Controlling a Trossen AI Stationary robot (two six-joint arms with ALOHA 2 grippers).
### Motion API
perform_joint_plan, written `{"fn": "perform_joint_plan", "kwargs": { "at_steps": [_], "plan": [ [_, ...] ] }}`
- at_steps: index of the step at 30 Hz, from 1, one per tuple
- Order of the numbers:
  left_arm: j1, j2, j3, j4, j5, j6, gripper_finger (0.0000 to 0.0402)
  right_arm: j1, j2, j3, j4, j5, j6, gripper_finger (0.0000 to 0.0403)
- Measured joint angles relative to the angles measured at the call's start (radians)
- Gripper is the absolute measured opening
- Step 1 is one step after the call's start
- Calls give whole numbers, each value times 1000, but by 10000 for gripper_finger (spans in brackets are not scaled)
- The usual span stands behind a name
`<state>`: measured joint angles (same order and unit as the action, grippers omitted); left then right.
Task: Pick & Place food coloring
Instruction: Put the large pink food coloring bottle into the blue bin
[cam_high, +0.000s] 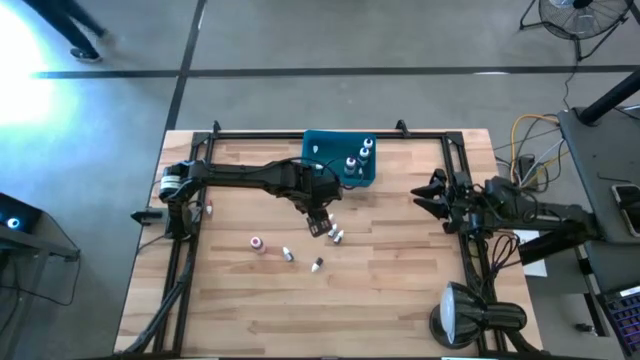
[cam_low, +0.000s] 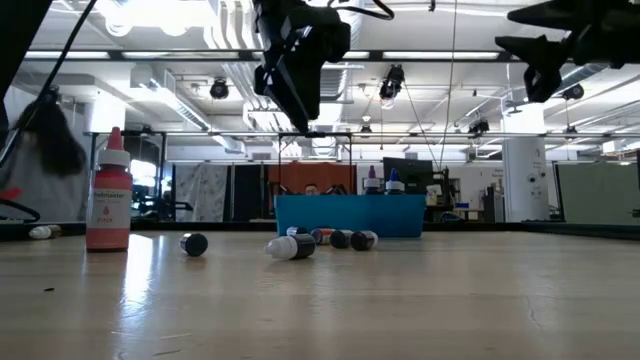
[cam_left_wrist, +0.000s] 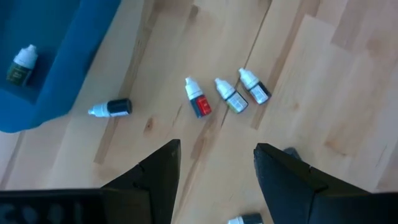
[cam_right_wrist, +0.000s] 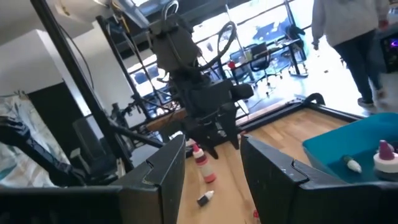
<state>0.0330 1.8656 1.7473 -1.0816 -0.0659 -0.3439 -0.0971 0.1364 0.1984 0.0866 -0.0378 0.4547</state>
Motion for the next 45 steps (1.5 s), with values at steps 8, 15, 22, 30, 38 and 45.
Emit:
{"fn": "perform_joint_plan", "kwargs": {
  "at_steps": [8, 15, 22, 30, 38, 45],
  "plan": [
    [-2, -16, 0, -37, 3, -3, 181, 0, -58, -44, -33, 6, -2, 148],
    [-5, -118, -23, -61, -74, -33, 181, 0, -56, -75, -34, 7, -2, 148],
    [-26, -339, -238, -23, -121, -83, 181, 0, -46, -93, -35, 7, -2, 148],
    [-78, -634, -560, 159, -115, -293, 181, 0, -42, -93, -34, 7, -2, 148],
    [-129, -818, -777, 295, -115, -422, 181, 0, -42, -94, -35, 14, -142, 148],
    [-183, -859, -851, 308, -112, -461, 181, 0, -41, -135, -73, 12, -153, 148]
  ]
}}
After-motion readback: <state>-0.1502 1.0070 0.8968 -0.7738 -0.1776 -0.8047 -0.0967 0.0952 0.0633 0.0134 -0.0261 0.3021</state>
